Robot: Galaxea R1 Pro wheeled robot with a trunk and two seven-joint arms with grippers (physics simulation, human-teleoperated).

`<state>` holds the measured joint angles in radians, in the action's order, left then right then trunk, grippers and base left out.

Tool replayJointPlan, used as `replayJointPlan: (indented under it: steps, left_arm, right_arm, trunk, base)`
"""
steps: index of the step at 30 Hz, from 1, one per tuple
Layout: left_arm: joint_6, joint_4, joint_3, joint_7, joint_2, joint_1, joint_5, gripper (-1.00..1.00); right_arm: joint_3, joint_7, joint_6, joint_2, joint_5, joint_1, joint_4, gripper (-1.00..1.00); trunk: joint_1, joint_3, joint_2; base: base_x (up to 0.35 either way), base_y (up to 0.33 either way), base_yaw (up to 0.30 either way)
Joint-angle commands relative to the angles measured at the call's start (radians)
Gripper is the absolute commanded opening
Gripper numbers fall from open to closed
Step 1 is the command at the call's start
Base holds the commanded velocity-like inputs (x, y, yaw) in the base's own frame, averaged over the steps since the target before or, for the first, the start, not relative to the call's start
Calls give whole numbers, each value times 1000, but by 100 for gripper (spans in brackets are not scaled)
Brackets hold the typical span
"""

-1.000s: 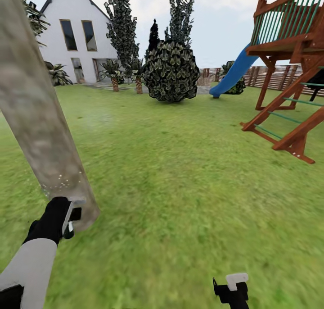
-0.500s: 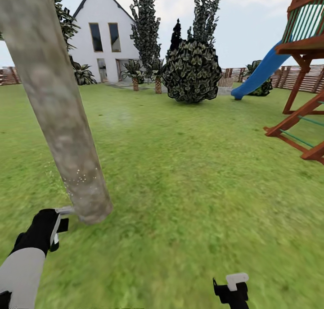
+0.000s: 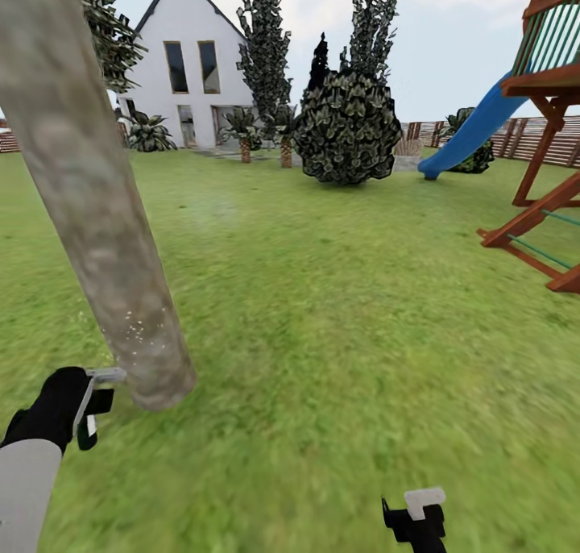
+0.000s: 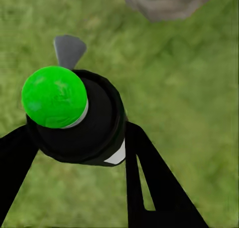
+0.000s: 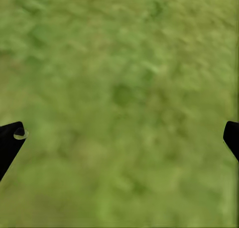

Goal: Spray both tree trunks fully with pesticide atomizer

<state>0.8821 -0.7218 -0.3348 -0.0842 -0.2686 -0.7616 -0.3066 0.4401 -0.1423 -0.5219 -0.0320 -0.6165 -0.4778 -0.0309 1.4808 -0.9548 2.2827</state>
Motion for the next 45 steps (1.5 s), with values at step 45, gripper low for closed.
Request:
replayJointPlan:
  steps: [45]
  left_arm:
    - [1, -12, -4, -41, 22, 1, 10, -100]
  right_arm:
    - [5, -7, -1, 0, -11, -1, 2, 100]
  trunk:
    - [0, -1, 0]
  base:
    - [74, -214, 93]
